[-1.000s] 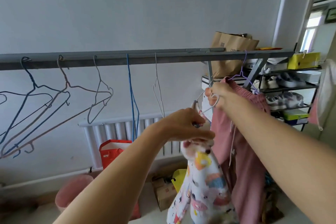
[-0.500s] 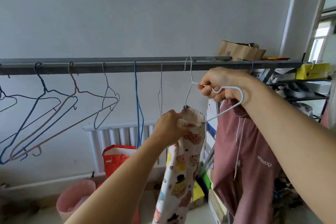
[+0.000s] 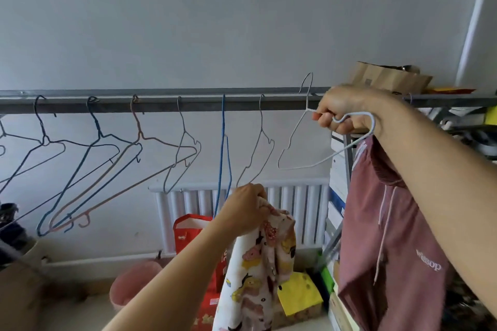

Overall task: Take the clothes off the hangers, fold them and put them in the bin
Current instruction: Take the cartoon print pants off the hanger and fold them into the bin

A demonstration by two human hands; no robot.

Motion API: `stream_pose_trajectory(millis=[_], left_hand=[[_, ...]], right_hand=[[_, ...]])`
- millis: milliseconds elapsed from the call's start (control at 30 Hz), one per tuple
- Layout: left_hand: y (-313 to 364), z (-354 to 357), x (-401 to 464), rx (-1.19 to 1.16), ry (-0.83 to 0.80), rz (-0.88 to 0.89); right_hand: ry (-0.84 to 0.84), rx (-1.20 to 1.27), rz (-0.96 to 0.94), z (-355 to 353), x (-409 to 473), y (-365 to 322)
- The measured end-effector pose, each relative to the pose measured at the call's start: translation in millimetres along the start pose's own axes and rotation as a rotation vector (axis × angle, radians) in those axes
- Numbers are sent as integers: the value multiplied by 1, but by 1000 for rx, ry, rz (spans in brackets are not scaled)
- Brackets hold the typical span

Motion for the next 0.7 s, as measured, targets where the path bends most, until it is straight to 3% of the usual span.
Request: stream_pose_trajectory(millis=[400,467,533,567,633,700], left_hand=[[-20,-21,-30,-233,-47,-47],[-23,-28,-40,-255,-48,-52],[-27,-37,-51,-272,-54,-46],[-29,-41,-55,-284,-61,-35],[-35,-51,-68,-298,-78,-7],[-42,-62,-82,-287,-103,39]], right_hand=[[241,-236,31,33,52,56],[307,-396,59,33,51,63],[494,-674,30,40,42,68],[609,-747,-109,48,34,69],[718,-717,-607,77,9,69],[505,-701,-921,112,-21,65]])
Point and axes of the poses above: each hand's wrist, its own x-axis towards the middle knuckle, its own z-axis out of the palm, y = z × x, the point moved 1 cm from there along x, towards the middle knuckle, and after that the axes turned 13 degrees about -y, right-handed, at the moved point
